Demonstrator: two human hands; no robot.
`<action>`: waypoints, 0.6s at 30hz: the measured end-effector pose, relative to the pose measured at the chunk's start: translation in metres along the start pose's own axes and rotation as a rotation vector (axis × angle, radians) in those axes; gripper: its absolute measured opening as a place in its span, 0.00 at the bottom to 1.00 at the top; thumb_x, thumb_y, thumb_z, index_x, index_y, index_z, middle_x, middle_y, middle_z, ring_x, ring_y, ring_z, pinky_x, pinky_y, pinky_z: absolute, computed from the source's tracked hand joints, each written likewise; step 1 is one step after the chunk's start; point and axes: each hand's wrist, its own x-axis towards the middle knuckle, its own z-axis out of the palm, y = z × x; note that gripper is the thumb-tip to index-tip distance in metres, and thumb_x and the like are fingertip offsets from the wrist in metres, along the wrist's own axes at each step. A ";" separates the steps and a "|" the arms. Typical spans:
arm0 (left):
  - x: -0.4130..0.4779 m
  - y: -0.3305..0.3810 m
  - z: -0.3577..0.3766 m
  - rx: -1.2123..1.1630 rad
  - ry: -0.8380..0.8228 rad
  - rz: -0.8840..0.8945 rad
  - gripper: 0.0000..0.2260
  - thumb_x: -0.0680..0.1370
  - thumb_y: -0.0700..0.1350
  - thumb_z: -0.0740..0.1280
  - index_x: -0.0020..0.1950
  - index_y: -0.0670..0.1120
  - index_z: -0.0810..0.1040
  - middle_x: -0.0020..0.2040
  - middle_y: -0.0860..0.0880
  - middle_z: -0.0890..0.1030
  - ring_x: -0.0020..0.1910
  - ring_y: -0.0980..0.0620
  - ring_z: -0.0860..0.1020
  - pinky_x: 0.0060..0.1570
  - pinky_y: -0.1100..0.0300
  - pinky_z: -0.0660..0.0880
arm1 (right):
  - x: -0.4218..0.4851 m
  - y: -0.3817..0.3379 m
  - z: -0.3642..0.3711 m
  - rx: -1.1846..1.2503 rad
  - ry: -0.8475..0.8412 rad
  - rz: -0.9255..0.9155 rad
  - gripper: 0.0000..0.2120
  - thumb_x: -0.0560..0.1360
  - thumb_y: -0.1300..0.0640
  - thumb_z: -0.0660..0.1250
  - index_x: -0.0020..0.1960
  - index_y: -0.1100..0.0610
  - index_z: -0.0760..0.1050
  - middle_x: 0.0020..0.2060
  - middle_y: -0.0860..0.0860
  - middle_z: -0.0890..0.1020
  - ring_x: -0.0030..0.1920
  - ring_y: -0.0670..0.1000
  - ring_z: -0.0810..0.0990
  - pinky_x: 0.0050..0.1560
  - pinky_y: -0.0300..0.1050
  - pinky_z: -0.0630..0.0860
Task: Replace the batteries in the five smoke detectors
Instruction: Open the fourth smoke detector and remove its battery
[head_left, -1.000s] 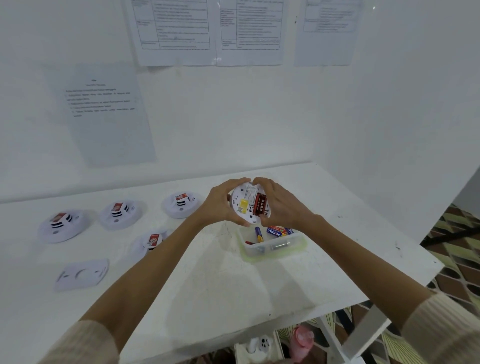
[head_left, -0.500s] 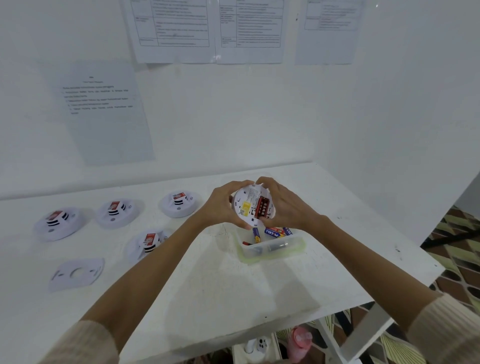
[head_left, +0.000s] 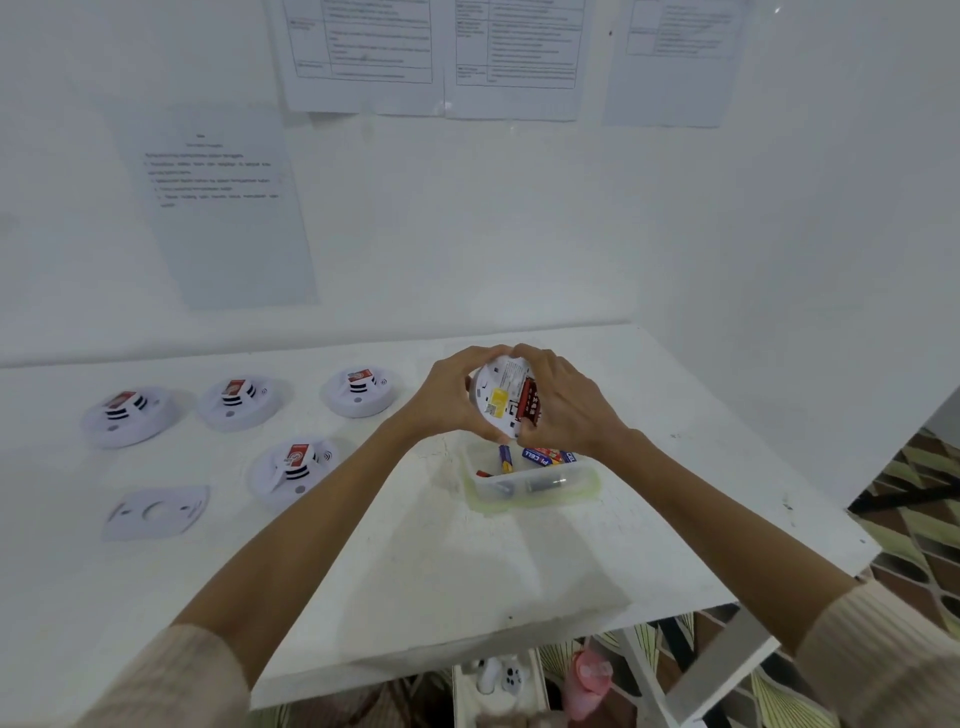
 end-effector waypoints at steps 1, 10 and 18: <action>-0.002 -0.001 0.000 -0.002 0.001 -0.005 0.42 0.52 0.46 0.81 0.63 0.54 0.69 0.59 0.56 0.73 0.56 0.64 0.72 0.50 0.76 0.71 | -0.001 0.000 0.000 0.015 0.000 -0.008 0.37 0.61 0.46 0.63 0.67 0.47 0.52 0.60 0.56 0.71 0.56 0.57 0.73 0.43 0.43 0.67; -0.010 0.000 -0.007 0.028 0.030 -0.034 0.43 0.53 0.49 0.80 0.67 0.51 0.70 0.60 0.56 0.74 0.55 0.64 0.73 0.50 0.76 0.70 | -0.011 0.013 0.016 0.112 0.033 -0.072 0.21 0.66 0.52 0.64 0.59 0.53 0.72 0.66 0.56 0.67 0.61 0.56 0.70 0.43 0.45 0.74; -0.015 -0.013 -0.017 0.096 0.047 -0.031 0.44 0.56 0.44 0.82 0.69 0.48 0.68 0.63 0.53 0.73 0.59 0.59 0.70 0.49 0.78 0.68 | -0.022 0.019 0.031 0.251 0.113 0.057 0.12 0.69 0.66 0.65 0.51 0.56 0.75 0.59 0.54 0.71 0.57 0.51 0.71 0.48 0.48 0.76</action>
